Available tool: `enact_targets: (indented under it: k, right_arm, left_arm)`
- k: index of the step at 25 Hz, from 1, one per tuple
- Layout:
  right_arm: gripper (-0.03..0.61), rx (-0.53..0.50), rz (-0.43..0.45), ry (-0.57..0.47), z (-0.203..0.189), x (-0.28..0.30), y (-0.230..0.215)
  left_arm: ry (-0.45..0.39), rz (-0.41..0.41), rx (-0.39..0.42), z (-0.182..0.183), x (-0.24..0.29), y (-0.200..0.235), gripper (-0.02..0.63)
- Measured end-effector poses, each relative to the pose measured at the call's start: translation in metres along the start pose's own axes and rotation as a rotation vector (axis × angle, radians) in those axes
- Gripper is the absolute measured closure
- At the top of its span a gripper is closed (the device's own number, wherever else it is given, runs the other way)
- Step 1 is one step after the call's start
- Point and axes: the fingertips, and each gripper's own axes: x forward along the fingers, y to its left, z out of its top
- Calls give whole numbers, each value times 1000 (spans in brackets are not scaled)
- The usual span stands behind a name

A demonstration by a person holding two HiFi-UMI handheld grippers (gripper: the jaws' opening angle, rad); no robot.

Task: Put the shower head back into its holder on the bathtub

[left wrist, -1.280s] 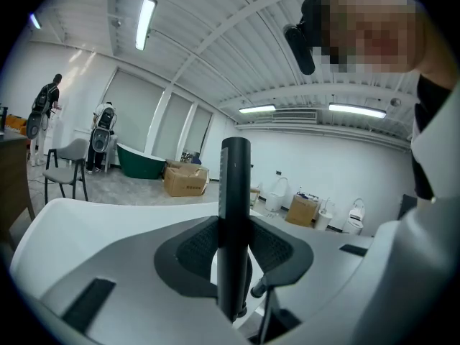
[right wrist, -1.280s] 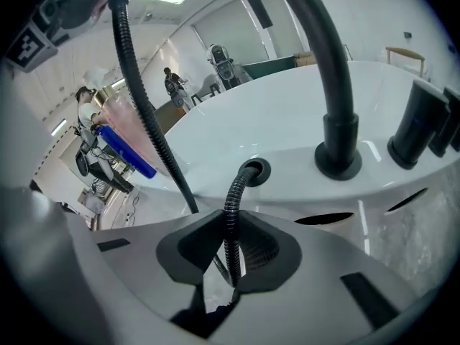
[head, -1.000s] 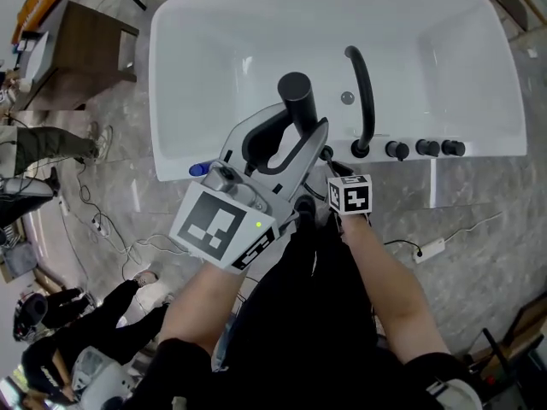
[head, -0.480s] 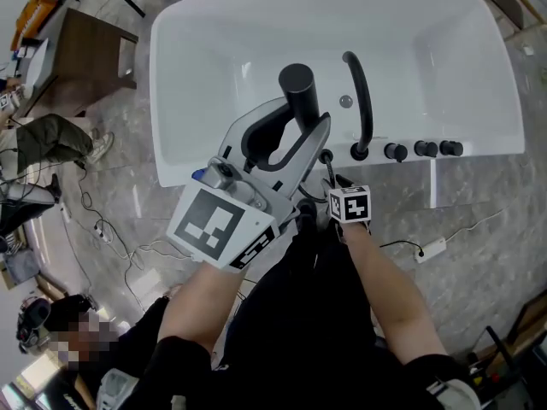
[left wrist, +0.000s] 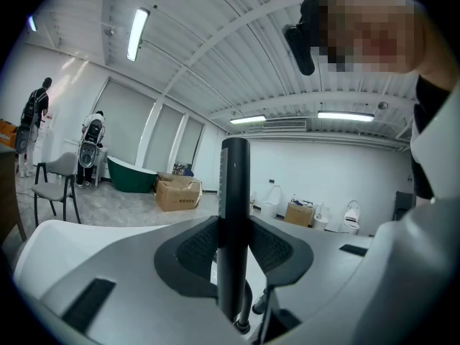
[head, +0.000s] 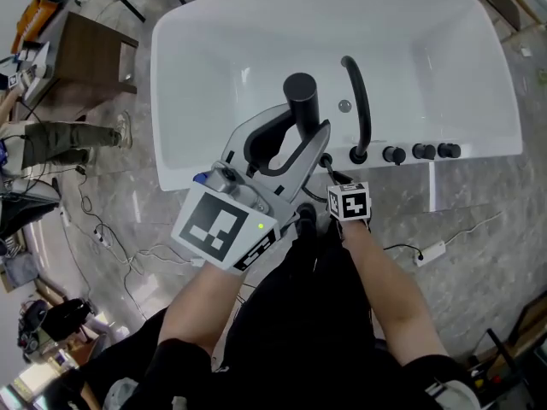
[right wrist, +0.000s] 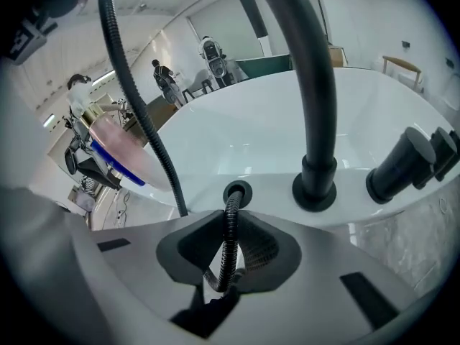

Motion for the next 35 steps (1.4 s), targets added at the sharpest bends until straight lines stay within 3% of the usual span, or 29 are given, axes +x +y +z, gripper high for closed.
enact_targets:
  k: [7, 12, 14, 17, 23, 29, 35]
  right_arm:
    - [459, -5, -12, -8, 26, 6, 4]
    - [434, 29, 16, 18, -14, 1, 1]
    - [437, 53, 25, 35, -27, 5, -1]
    - [506, 44, 20, 12, -28, 9, -1]
    - [508, 20, -4, -6, -1, 12, -7]
    - [488, -25, -25, -42, 34, -25, 14]
    - [506, -58, -20, -190, 67, -118, 34]
  left_arm:
    - [17, 37, 22, -11, -3, 2, 474]
    - [31, 58, 58, -30, -2, 2, 474]
    - [34, 67, 58, -36, 0, 7, 474]
    - [37, 65, 64, -51, 5, 10, 474]
    - [79, 85, 42, -75, 8, 16, 474]
    - [38, 111, 37, -32, -25, 18, 474]
    - [-50, 112, 47, 30, -55, 7, 474]
